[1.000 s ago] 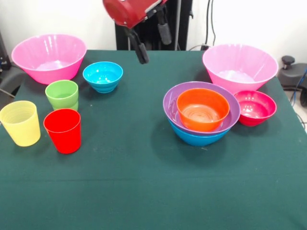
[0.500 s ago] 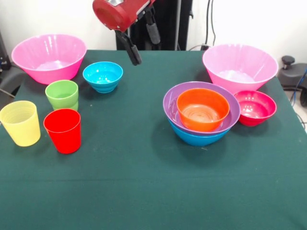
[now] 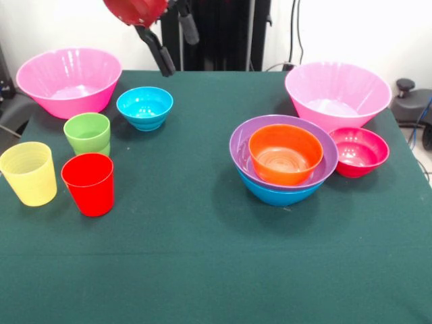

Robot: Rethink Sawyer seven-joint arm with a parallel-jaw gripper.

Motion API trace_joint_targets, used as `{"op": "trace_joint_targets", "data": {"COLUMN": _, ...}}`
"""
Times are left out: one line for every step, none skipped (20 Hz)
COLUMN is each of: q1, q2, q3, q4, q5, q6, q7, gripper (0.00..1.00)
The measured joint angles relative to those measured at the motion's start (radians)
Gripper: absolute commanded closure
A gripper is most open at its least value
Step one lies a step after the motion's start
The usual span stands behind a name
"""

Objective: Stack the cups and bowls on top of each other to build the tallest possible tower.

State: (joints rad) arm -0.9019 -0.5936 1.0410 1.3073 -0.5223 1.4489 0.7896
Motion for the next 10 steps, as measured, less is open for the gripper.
{"op": "trace_joint_targets", "data": {"q1": 0.0, "q2": 0.0, "q3": 0.0, "q4": -0.008, "q5": -0.001, "q6": 0.009, "q7": -0.01, "gripper": 0.0}}
{"op": "trace_joint_targets", "data": {"q1": 0.0, "q2": 0.0, "q3": 0.0, "q4": -0.014, "q5": -0.001, "q6": 0.015, "q7": -0.017, "gripper": 0.0}}
{"op": "trace_joint_targets", "data": {"q1": 0.0, "q2": 0.0, "q3": 0.0, "q4": -0.021, "q5": -0.002, "q6": 0.022, "q7": -0.024, "gripper": 0.0}}
{"op": "trace_joint_targets", "data": {"q1": 0.0, "q2": 0.001, "q3": 0.0, "q4": -0.037, "q5": -0.003, "q6": 0.038, "q7": -0.041, "gripper": 0.0}}
{"op": "trace_joint_targets", "data": {"q1": 0.0, "q2": 0.001, "q3": 0.0, "q4": -0.044, "q5": -0.004, "q6": 0.043, "q7": -0.047, "gripper": 0.0}}
{"op": "trace_joint_targets", "data": {"q1": 0.0, "q2": 0.002, "q3": 0.0, "q4": -0.059, "q5": -0.005, "q6": 0.056, "q7": -0.062, "gripper": 0.0}}
{"op": "trace_joint_targets", "data": {"q1": 0.0, "q2": 0.003, "q3": 0.0, "q4": -0.07, "q5": -0.006, "q6": 0.065, "q7": -0.074, "gripper": 0.0}}
{"op": "trace_joint_targets", "data": {"q1": 0.0, "q2": 0.004, "q3": 0.0, "q4": -0.082, "q5": -0.006, "q6": 0.074, "q7": -0.086, "gripper": 0.0}}
{"op": "trace_joint_targets", "data": {"q1": 0.0, "q2": 0.005, "q3": 0.0, "q4": -0.093, "q5": -0.007, "q6": 0.082, "q7": -0.097, "gripper": 0.0}}
{"op": "trace_joint_targets", "data": {"q1": 0.0, "q2": 0.006, "q3": 0.0, "q4": -0.105, "q5": -0.007, "q6": 0.09, "q7": -0.11, "gripper": 0.0}}
